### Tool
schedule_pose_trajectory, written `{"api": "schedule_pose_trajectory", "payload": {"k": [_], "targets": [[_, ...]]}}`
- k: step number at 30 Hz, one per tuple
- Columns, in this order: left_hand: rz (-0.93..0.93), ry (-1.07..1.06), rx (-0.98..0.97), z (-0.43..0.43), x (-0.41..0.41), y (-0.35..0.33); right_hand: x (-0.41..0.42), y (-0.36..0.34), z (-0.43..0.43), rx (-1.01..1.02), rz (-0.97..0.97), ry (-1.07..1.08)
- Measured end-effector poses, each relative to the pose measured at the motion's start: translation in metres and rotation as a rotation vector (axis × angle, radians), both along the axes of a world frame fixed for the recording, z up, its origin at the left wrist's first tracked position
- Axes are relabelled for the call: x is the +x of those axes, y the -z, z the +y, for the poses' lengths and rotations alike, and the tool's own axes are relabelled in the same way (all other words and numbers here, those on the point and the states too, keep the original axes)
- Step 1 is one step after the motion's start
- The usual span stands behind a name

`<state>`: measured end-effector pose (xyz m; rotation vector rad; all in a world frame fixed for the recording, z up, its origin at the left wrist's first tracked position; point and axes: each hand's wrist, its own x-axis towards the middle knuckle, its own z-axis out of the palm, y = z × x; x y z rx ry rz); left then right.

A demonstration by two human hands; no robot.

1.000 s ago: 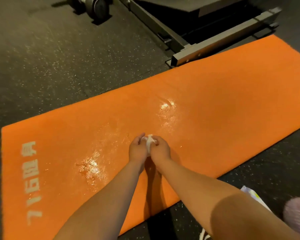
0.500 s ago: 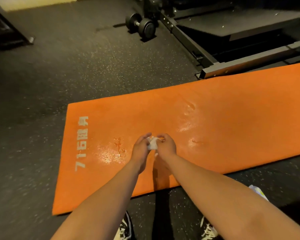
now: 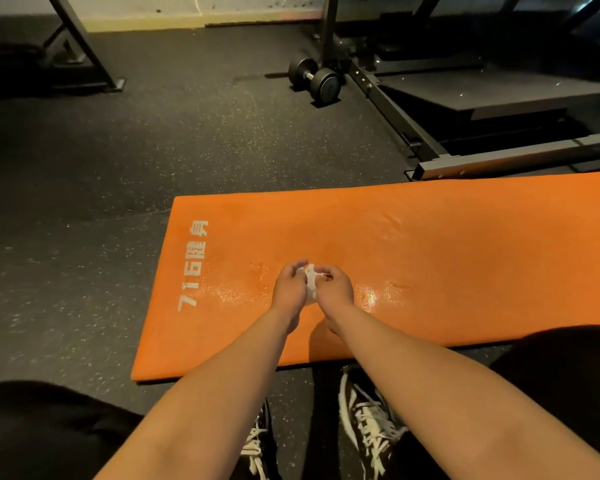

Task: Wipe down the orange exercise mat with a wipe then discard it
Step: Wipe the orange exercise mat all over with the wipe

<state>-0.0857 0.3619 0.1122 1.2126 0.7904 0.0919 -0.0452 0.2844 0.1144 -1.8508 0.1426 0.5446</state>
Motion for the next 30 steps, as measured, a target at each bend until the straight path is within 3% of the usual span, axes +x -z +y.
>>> {"api": "schedule_pose_trajectory", "payload": {"k": [6,18,24,30], "targets": [[0.027,0.021,0.12,0.014,-0.016,0.005,-0.015,0.005,0.009,0.011,-0.007,-0.074],[0.113,-0.222,0.093,0.061,-0.049,0.041,-0.025,0.047,0.07,-0.024,0.093,-0.265],[0.158,-0.378,0.2,0.081,-0.074,0.057,-0.045,0.064,0.085,-0.036,0.107,-0.37],[0.099,-0.395,0.136,0.078,-0.096,0.044,-0.075,0.059,0.092,0.038,0.165,-0.425]]}}
